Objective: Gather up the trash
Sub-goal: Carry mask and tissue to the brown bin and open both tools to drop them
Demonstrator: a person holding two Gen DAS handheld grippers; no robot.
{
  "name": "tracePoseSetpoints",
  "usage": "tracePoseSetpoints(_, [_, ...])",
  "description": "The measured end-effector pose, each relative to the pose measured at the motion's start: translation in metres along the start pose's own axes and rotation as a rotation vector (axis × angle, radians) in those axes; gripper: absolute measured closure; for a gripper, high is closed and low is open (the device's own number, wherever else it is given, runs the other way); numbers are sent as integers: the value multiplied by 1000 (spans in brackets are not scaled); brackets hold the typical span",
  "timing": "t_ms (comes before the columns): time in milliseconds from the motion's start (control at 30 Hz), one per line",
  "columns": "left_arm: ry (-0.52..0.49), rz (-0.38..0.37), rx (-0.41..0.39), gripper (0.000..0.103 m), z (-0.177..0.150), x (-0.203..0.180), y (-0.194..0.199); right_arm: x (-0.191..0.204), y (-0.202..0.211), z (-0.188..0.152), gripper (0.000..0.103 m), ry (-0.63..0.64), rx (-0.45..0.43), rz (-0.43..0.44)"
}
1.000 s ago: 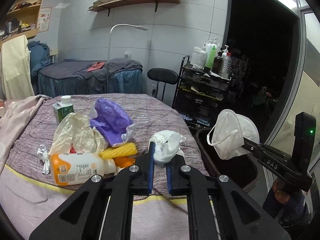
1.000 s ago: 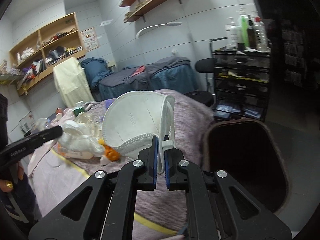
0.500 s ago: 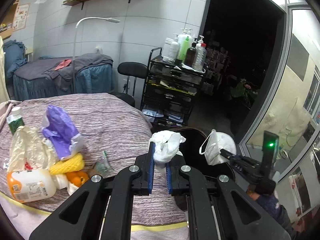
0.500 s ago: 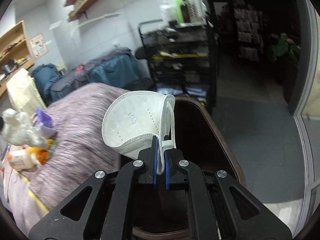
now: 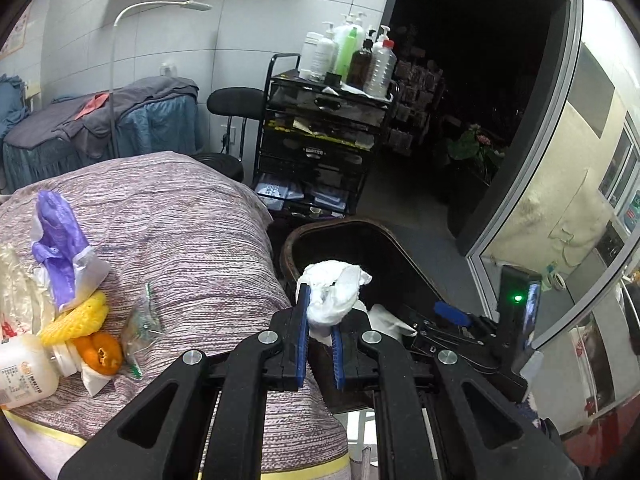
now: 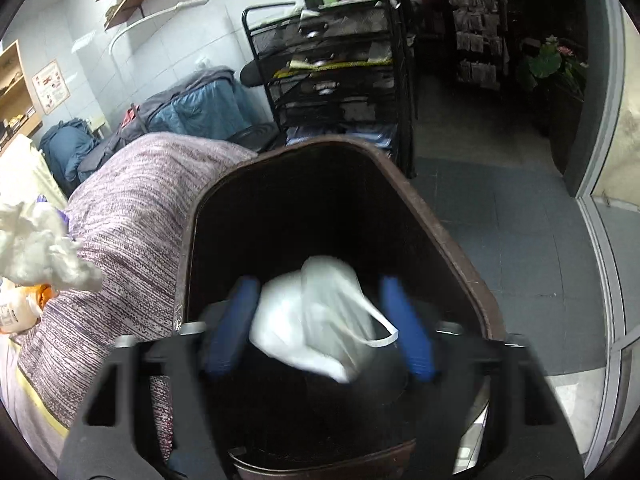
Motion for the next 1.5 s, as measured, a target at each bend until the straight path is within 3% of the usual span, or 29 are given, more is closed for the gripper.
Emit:
tracePoseSetpoints(633, [-70,-60,122,93,-3,-48,-64,-49,78,43,23,-123,-202,-91])
tracePoseSetpoints(1000, [-114,-39,207,93,-21,-58,-102,-65,94,47,23,-154,-224,-113])
tracePoseSetpoints(1067, [-127,-27,217,87,-24,-57,-104,-65,94,46,21,-154,-223,-112])
tracePoseSetpoints(1133, [-143,-6,214,59,-25,-55,-104,-64,94,46,20,-150,-221,-111])
tracePoseSetpoints(1233, [-174,38,173,33,-21,-51,-99,-63,93,46,17,-147,-220,-112])
tracePoseSetpoints(1500, [-221,89,79,12,-4,-50,-75,-56,94,48,13,-139,-236,-98])
Point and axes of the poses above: each gripper's, at about its wrist camera, not at the fingertips, and y roughly against the way its jaws point, x to its left, z to its top, the point moved 10 cm from there along -y, roughly the way its jaws point, and after that the axes turned 5 degrees about -x, right-handed, at the moved point
